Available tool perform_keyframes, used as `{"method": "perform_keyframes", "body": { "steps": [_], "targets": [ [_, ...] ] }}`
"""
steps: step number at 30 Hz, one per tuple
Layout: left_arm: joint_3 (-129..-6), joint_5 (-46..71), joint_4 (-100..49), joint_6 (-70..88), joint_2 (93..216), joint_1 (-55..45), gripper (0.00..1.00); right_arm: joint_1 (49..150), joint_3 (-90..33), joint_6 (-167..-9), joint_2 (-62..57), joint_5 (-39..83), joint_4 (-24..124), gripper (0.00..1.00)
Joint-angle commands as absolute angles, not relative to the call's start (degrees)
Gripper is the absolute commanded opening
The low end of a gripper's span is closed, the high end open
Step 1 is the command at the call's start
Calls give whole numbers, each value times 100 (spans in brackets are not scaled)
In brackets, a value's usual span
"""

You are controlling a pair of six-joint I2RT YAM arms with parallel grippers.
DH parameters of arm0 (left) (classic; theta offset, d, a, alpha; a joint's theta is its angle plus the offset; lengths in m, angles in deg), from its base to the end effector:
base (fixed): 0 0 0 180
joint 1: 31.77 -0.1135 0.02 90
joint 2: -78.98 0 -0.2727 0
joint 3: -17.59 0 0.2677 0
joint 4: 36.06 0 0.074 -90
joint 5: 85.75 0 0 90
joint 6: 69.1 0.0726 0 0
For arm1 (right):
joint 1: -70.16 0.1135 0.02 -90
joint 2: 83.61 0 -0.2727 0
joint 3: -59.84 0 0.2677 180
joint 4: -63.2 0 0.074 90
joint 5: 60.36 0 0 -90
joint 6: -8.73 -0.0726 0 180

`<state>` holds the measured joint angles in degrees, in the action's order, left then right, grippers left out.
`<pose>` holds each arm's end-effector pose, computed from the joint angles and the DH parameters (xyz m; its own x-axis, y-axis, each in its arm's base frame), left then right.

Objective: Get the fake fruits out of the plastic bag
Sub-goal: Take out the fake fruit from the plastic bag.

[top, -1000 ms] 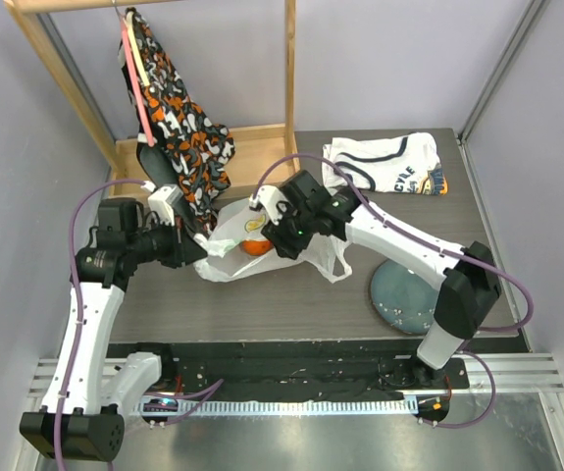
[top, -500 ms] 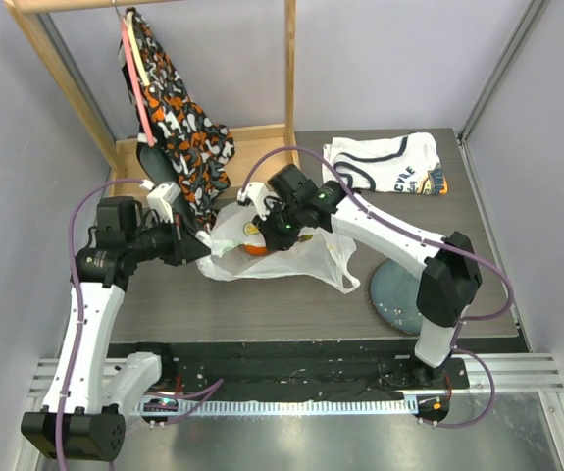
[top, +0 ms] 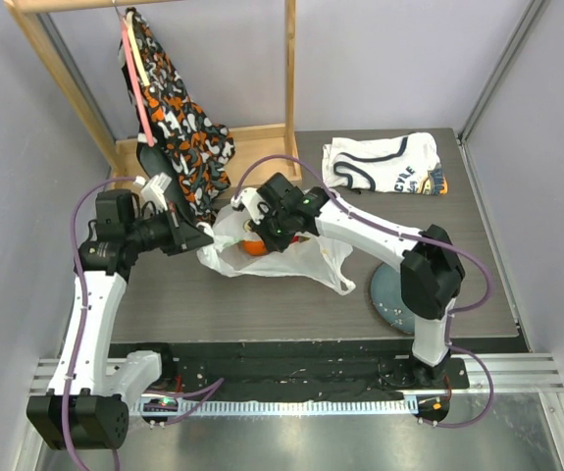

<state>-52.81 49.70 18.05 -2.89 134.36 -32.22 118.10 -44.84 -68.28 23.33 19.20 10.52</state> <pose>0.2210 -0.0500 0.3285 -0.7978 -0.2893 -0.5289 0.2467 0.6439 -0.7243 0.2920 0.3433 0.2448 -0.3545 -0.7229 -0.5931 -0.9027 0.4300 0.0154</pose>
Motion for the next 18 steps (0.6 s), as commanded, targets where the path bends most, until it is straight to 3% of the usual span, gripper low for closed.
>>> {"method": "perform_keyframes", "body": {
  "steps": [1, 7, 9, 10, 11, 15, 18],
  "targets": [
    [-5407, 5206, 1442, -617, 13444, -3335, 0, 11727, -4715, -7046, 2616, 2585, 1403, 3],
    [-5293, 5232, 1301, -678, 13479, -3388, 0, 11481, -4909, -7072, 2871, 3507, 1623, 4],
    [-5249, 5241, 1266, -705, 13497, -3397, 0, 11367, -4918, -7125, 2906, 3561, 1632, 11],
    [-5240, 5267, 1248, -714, 13514, -3397, 0, 11332, -4900, -7143, 2907, 3588, 1632, 16],
    [-5223, 5276, 1213, -714, 13523, -3397, 0, 11323, -4883, -7169, 2907, 3571, 1641, 32],
    [-5240, 5338, 1152, -722, 13628, -3405, 0, 11279, -4742, -7292, 2950, 3387, 1676, 70],
    [-5240, 5364, 1143, -722, 13708, -3397, 0, 11279, -4759, -7458, 3100, 3157, 1676, 81]
  ]
}}
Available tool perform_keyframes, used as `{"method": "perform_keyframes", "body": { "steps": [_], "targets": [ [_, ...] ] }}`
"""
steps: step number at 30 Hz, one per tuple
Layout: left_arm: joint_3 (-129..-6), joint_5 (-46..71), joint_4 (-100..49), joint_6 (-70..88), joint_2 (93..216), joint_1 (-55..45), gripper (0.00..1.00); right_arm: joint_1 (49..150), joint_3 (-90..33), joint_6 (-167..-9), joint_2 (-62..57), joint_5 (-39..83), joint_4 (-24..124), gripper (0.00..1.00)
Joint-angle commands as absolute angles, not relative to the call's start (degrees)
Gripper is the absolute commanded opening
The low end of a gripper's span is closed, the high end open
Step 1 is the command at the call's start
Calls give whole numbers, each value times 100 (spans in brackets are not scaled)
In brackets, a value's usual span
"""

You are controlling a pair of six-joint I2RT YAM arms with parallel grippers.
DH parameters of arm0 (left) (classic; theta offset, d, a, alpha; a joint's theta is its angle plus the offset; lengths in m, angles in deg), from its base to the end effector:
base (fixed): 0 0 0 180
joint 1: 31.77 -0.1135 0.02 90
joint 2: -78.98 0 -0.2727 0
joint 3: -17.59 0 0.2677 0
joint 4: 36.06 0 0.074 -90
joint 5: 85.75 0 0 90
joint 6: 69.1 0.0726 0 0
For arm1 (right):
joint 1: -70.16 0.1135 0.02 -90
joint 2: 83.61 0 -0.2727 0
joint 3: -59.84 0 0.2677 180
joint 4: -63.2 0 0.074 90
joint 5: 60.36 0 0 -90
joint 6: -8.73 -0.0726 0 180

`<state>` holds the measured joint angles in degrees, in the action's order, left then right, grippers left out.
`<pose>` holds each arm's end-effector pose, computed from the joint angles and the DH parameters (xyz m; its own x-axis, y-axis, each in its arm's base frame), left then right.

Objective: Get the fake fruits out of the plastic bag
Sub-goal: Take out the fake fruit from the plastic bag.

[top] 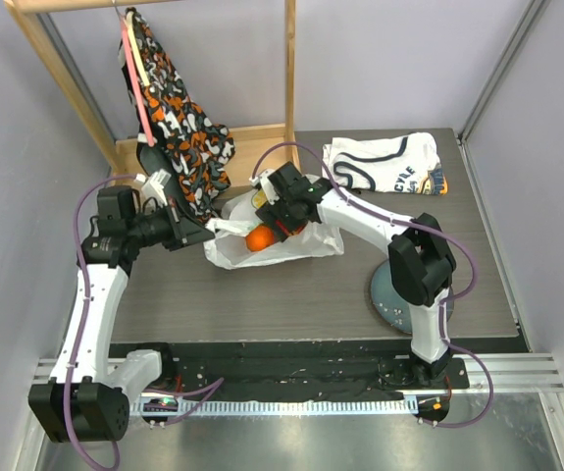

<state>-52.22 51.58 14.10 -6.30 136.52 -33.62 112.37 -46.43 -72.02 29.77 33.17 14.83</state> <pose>0.2341 -0.0458 0.3248 -0.8010 -0.3358 -0.4955 0.2158 0.6101 -0.7624 0.3562 0.3171 0.2100 -0.4987 -0.6690 -0.5512 -0.7344 0.6638 -0.1412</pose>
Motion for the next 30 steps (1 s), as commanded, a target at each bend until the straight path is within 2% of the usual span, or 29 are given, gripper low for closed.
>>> {"method": "perform_keyframes", "body": {
  "steps": [1, 11, 23, 24, 27, 28, 30],
  "targets": [
    [-5240, 5382, 1134, -714, 13725, -3388, 0, 11279, -4829, -7485, 3152, 3192, 1694, 83],
    [-5161, 5382, 1108, -670, 13760, -3397, 0, 11199, -5304, -7345, 3891, 3878, 1781, 85],
    [-5152, 5470, 1046, -687, 13892, -3388, 0, 11050, -6069, -7644, 4339, 3034, 1790, 89],
    [-5152, 5478, 1055, -687, 13910, -3397, 0, 11059, -6121, -7652, 4383, 3034, 1790, 86],
    [-5161, 5470, 1046, -679, 13936, -3397, 0, 11050, -6306, -7583, 4567, 3034, 1764, 67],
    [-5170, 5452, 1055, -679, 13971, -3388, 0, 11059, -6376, -7547, 4585, 3069, 1764, 57],
    [-5222, 5443, 1046, -652, 14015, -3397, 0, 11050, -6438, -7477, 4498, 3070, 1729, 50]
  ]
}}
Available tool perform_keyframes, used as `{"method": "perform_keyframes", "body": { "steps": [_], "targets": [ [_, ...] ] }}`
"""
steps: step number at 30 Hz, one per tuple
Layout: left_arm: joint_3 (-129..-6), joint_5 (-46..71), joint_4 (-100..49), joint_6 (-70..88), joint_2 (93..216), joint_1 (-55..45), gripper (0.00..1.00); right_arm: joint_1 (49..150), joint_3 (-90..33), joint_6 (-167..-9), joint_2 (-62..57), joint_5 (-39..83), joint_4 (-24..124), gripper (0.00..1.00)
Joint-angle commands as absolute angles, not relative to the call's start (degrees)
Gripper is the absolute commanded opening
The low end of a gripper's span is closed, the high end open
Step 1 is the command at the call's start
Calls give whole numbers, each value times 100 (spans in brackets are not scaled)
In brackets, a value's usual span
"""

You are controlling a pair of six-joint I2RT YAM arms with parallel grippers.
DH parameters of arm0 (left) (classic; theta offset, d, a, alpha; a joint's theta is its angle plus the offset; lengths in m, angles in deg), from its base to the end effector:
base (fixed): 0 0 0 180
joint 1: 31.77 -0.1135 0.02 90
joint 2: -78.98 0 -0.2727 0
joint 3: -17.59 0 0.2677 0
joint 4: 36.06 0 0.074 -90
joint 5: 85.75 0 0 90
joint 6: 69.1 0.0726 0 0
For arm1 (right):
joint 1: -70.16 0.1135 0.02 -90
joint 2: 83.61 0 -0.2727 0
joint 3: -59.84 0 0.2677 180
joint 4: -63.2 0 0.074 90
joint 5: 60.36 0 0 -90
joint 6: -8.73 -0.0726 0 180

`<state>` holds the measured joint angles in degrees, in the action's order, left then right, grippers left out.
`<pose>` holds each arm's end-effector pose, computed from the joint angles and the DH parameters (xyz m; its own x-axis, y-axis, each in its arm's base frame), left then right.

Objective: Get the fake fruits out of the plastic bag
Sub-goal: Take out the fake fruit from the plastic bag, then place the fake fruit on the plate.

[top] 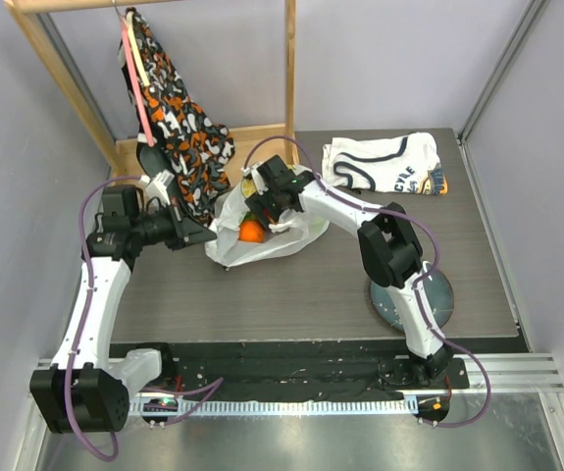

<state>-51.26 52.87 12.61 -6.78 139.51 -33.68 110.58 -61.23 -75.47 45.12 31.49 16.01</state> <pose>0.2454 -0.0463 0.3107 -0.8283 -0.3349 -0.4492 0.1860 0.5919 -0.7842 0.4129 0.3485 0.1707 -0.5552 -0.6056 -0.5701 -0.6936 0.7154 -0.0844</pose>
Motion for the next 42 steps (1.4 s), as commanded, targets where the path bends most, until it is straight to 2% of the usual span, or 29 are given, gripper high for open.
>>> {"method": "perform_keyframes", "body": {
  "steps": [1, 7, 12, 16, 20, 25, 31, 36, 38, 42],
  "targets": [
    [-5301, 5426, 1037, -609, 14068, -3397, 0, 11041, -6447, -7398, 4419, 3035, 1677, 45],
    [-5705, 5399, 950, -520, 14428, -3397, 0, 11032, -6105, -7363, 3154, 2025, 1273, 37],
    [-6039, 5329, 765, -573, 14718, -3397, 0, 11059, -5281, -7065, 1987, 997, 974, 36],
    [-6198, 5294, 625, -687, 14833, -3397, 0, 11155, -4927, -6783, 1589, -144, 517, 35],
    [-6330, 5303, 598, -731, 14859, -3379, 0, 11305, -5233, -6291, 1404, -262, -63, 33],
    [-6374, 5294, 598, -679, 14693, -3379, 0, 11244, -6314, -4878, 1369, 335, -2083, 32],
    [-6514, 5233, 650, -494, 14543, -3388, 0, 10541, -6430, -3585, 816, 1467, -3606, 30],
    [-6646, 5259, 677, -467, 14630, -3379, 0, 10067, -4862, -1802, -325, 2873, -3606, 29],
    [-6690, 5276, 677, -468, 14665, -3388, 0, 9865, -4062, -873, -538, 3524, -3606, 28],
    [-6699, 5303, 686, -424, 14683, -3388, 0, 9293, -3074, -103, -662, 4141, -3615, 26]
  ]
}}
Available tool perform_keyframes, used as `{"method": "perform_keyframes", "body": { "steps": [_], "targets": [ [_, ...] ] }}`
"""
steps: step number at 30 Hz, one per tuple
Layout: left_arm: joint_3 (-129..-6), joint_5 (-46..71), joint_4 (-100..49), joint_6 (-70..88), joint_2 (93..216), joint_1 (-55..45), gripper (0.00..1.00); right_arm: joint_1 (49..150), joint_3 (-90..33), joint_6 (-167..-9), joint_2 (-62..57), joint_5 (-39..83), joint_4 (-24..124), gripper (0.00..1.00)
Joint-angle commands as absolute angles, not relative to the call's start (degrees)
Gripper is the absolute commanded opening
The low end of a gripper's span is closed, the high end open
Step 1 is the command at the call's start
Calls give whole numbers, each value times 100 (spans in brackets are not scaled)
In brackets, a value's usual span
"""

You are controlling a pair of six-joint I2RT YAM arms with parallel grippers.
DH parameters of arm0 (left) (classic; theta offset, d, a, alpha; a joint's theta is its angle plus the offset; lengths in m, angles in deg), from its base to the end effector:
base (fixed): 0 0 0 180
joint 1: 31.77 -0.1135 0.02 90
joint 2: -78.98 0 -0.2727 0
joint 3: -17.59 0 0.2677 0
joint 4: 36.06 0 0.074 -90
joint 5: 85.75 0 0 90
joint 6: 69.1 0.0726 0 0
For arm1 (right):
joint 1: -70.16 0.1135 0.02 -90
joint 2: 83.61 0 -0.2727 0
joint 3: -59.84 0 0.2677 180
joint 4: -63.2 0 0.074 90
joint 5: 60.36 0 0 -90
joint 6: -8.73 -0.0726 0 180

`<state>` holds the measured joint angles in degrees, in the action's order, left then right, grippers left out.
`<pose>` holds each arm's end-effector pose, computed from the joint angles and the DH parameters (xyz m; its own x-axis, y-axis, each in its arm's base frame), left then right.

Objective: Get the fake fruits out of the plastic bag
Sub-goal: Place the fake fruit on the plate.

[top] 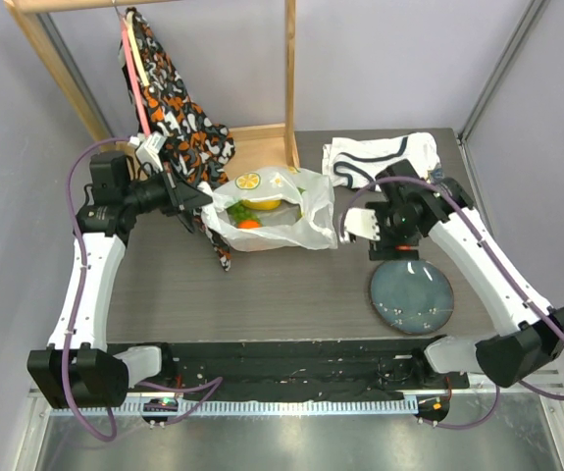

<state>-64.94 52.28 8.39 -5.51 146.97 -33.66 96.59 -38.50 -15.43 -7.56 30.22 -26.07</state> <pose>0.2848 -0.0446 0.3724 -0.7230 -0.3215 -0.6114 0.3355 0.6103 -0.7176 0.2325 0.1147 0.3448 0.0655 -0.9863 -0.1516 -0.9327 -0.0066 -0.3606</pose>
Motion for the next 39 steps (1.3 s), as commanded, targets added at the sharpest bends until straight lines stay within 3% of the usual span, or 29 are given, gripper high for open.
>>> {"method": "perform_keyframes", "body": {
  "steps": [1, 14, 27, 30, 32, 39],
  "targets": [
    [-6690, 5285, 686, -415, 14692, -3379, 0, 9179, -2968, -85, -531, 4168, -3606, 26],
    [-6444, 5250, 703, -327, 14604, -3379, 0, 9204, -2554, -762, 1376, 4528, -3369, 30],
    [-6690, 5083, 1264, 322, 14911, -3379, 0, 9635, -1911, -1728, 1648, 4986, -2569, 33],
    [-7041, 5012, 1642, 657, 15096, -3388, 0, 9653, -2245, -2185, 1843, 4951, -2665, 45],
    [-7173, 5152, 1819, 789, 15131, -3397, 0, 9653, -2561, -2326, 1940, 4688, -3051, 99],
    [-7078, 5602, 1627, 562, 15115, -3265, 1, 9740, -3405, -2730, 1633, 3913, -3624, 100]
  ]
}}
